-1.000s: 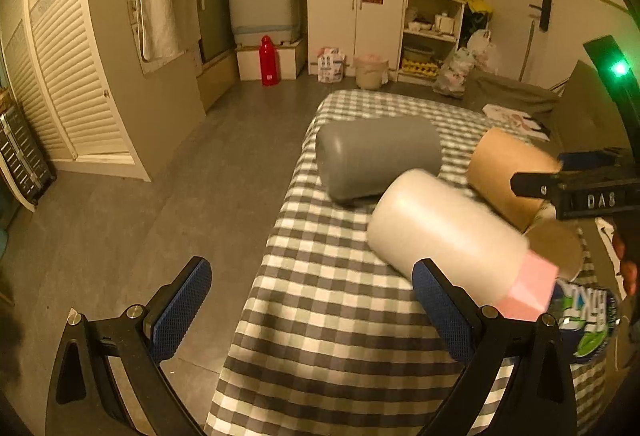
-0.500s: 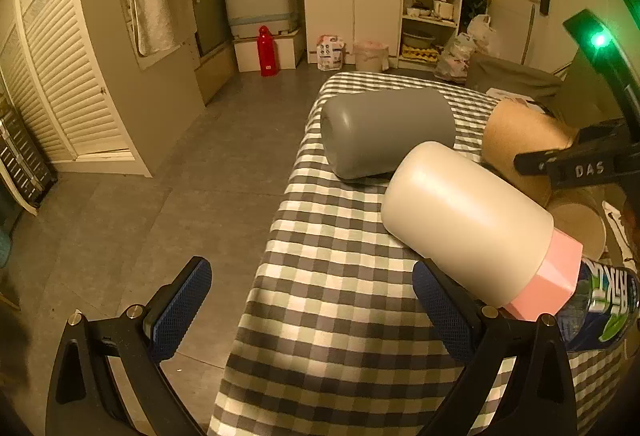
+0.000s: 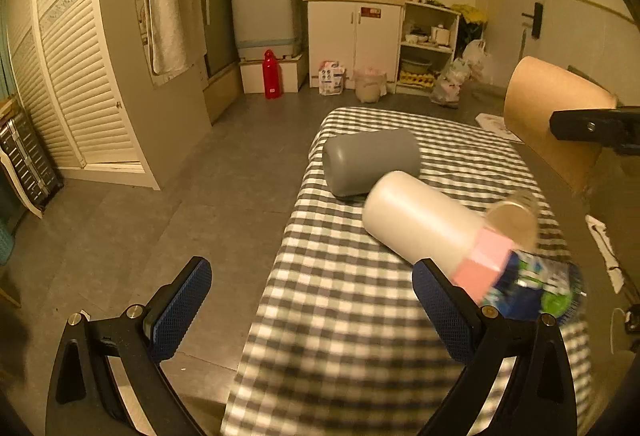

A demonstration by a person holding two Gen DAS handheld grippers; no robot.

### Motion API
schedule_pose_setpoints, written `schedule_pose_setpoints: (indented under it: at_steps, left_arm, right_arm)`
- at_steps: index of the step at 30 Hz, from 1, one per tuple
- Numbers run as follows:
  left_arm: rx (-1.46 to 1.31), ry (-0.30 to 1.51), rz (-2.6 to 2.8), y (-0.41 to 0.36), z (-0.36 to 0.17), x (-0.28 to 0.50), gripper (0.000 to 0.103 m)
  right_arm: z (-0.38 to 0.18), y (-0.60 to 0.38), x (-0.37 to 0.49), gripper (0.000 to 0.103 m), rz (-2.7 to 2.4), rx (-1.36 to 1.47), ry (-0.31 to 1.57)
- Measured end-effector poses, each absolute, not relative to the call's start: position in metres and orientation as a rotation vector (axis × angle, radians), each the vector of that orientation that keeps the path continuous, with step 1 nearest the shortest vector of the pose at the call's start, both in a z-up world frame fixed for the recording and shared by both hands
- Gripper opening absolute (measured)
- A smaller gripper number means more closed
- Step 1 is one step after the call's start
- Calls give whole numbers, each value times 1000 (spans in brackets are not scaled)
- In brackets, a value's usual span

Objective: Flip cup upside down
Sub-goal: 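Lift the tan cup with the right gripper and rotate it rim-down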

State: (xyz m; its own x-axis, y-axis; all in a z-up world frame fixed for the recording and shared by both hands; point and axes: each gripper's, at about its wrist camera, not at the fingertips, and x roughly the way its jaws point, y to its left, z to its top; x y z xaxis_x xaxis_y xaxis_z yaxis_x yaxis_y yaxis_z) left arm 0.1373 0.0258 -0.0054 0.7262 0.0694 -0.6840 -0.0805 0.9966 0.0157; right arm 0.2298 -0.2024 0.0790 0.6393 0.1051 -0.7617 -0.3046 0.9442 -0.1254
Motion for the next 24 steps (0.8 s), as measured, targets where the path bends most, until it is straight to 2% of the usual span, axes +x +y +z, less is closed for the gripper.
schedule_pose_setpoints:
  at_steps: [4, 8, 17, 24]
  left_arm:
    - [-19, 749, 77, 25, 0, 108, 103]
    - [-20, 772, 87, 32, -7, 81, 103]
    - [-5, 758, 127, 45, -14, 53, 103]
    - [7, 769, 134, 44, -21, 48, 103]
  right_arm:
    - [81, -192, 179, 85, 246, -228, 835]
    - [54, -188, 146, 85, 266, -157, 892]
    - [-26, -172, 114, 85, 210, -111, 972]
    - [-55, -169, 96, 85, 193, -103, 1019]
